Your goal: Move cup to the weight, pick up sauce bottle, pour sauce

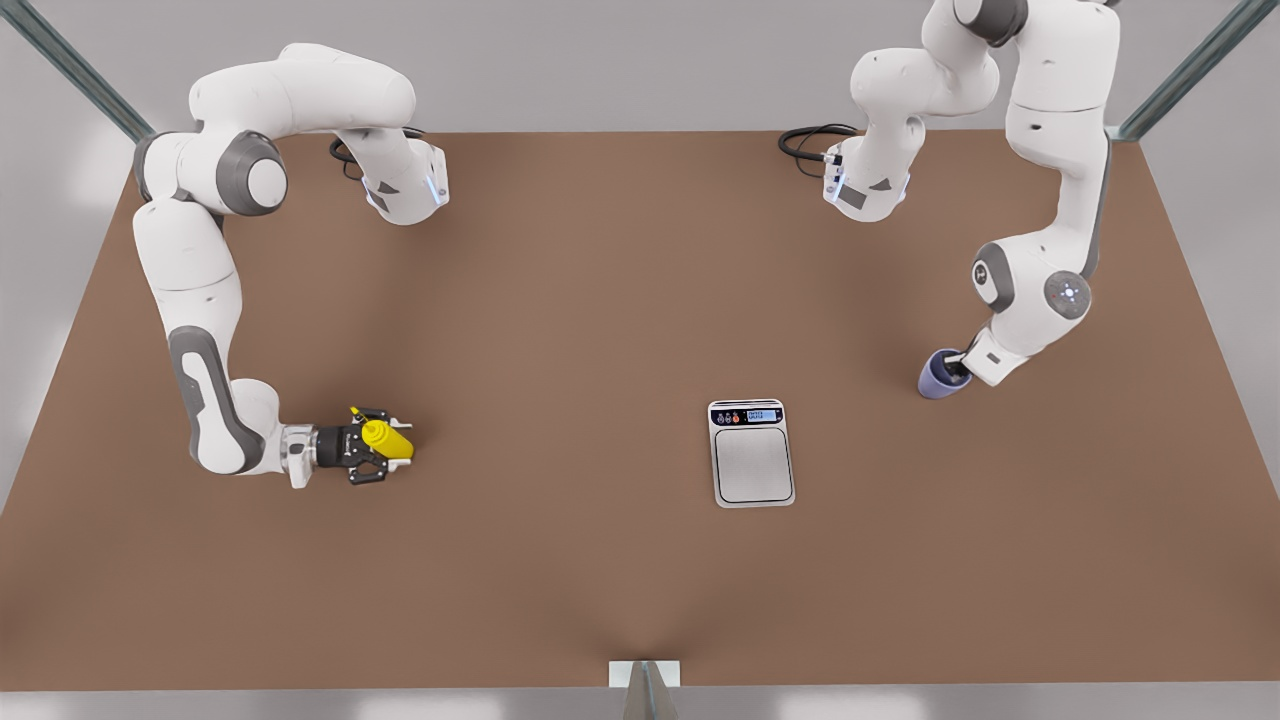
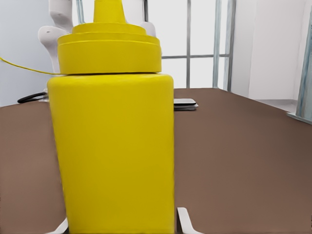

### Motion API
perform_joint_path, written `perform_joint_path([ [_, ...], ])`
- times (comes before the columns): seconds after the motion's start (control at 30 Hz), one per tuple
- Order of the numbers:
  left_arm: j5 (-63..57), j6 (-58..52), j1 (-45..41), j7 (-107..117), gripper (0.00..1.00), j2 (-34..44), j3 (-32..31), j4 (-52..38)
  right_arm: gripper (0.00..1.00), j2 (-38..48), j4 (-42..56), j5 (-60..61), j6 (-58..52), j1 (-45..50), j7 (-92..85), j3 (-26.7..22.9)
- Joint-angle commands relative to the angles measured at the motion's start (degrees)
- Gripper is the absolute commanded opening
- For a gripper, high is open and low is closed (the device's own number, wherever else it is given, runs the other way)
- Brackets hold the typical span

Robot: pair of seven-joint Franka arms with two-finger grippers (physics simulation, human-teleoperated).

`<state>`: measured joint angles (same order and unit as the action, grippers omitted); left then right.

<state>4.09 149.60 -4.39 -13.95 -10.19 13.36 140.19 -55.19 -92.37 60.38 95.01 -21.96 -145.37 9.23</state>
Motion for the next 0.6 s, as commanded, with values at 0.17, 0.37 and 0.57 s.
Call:
perform_joint_path([
  [0.17, 13.83, 0.26, -3.6, -0.38, 0.24, -0.53, -3.34, -1.15, 0.61, 0.0, 0.0, 0.0, -0.09, -0.19, 0.0, 0.0],
  [0.37, 20.16, 0.17, -13.18, 7.7, 0.24, -0.71, -4.05, -3.87, 0.59, 0.0, 0.0, 0.0, -0.26, -0.36, 0.44, 0.0],
  [0.57, 20.16, -0.01, -21.71, 20.97, 0.23, -4.22, -4.05, -9.41, 0.58, 0.35, 0.88, 0.0, -1.23, -0.63, 2.37, 0.0],
])
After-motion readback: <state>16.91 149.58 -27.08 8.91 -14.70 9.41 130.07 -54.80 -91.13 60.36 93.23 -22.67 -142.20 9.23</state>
